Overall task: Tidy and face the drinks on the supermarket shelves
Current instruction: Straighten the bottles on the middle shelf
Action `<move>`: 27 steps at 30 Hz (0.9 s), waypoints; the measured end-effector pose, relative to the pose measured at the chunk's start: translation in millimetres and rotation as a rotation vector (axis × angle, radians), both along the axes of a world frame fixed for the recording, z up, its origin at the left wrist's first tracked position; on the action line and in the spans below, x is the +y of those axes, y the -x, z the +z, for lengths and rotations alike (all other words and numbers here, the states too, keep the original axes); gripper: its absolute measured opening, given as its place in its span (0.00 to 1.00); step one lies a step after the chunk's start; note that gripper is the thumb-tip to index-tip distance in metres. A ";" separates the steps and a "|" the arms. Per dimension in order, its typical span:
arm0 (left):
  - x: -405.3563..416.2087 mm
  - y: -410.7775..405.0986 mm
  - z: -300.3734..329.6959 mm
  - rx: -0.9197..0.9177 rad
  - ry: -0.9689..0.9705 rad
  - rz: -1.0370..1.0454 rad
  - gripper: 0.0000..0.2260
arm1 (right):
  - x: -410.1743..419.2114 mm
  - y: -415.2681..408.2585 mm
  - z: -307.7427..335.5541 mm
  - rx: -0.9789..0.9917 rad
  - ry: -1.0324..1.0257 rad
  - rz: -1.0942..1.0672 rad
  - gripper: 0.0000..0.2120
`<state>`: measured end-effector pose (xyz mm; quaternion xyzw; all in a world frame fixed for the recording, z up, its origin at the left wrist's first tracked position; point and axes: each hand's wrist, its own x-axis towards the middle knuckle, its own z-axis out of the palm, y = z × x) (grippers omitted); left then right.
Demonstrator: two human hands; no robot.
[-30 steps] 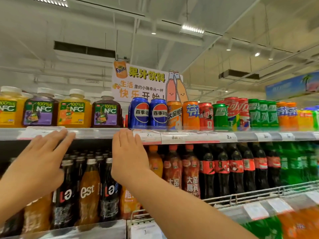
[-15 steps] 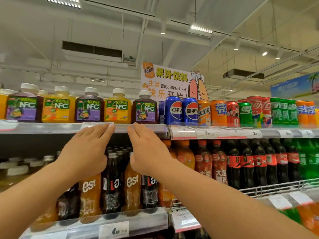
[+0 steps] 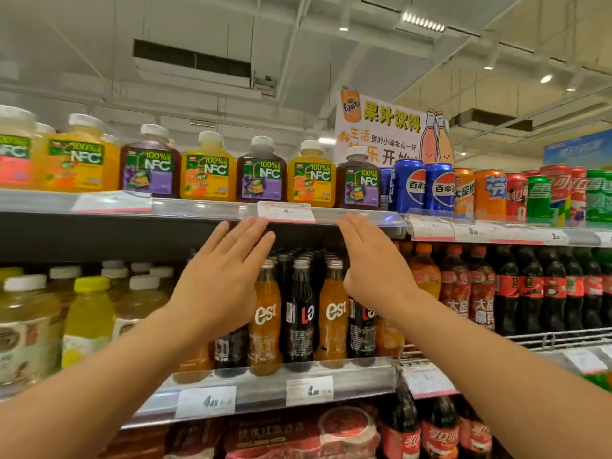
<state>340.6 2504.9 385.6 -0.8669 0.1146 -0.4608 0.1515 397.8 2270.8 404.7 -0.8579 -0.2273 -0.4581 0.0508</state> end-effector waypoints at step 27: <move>18.8 -49.3 -6.9 0.182 0.235 0.236 0.28 | -21.9 -22.2 -3.9 0.009 -0.036 0.220 0.42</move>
